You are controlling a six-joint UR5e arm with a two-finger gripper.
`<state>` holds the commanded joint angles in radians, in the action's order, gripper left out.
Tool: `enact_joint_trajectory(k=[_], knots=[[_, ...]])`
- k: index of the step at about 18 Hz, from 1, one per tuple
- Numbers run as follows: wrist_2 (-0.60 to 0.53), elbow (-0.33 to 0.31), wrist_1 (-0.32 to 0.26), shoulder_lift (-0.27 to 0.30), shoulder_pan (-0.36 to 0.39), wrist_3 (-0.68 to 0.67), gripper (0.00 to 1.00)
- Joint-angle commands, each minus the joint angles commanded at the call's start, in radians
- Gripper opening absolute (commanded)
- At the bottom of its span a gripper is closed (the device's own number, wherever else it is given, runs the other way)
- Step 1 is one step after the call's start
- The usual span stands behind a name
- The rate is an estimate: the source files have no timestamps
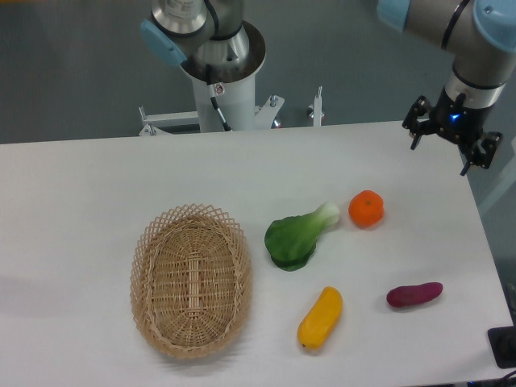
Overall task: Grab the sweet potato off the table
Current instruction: 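Move the open gripper down toward the purple sweet potato, then lower the gripper around the purple sweet potato and close it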
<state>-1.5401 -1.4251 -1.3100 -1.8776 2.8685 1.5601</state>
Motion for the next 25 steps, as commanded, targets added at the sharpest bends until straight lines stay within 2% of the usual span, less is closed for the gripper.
enact_joint_trajectory(k=[3, 12, 14, 16, 19, 20, 23, 25], knots=[[0.000, -0.006, 0.025, -0.002, 0.000, 0.000, 1.00], [0.000, -0.012, 0.034, -0.037, 0.002, 0.000, 1.00], [0.003, -0.009, 0.075, -0.054, 0.002, 0.002, 1.00], [0.006, -0.008, 0.136, -0.101, -0.014, 0.000, 1.00], [0.006, 0.009, 0.270, -0.198, -0.041, 0.000, 1.00], [0.006, 0.021, 0.296, -0.227, -0.043, 0.002, 1.00], [0.038, 0.078, 0.305, -0.297, -0.048, 0.005, 1.00], [0.046, 0.093, 0.327, -0.325, -0.070, 0.006, 1.00]])
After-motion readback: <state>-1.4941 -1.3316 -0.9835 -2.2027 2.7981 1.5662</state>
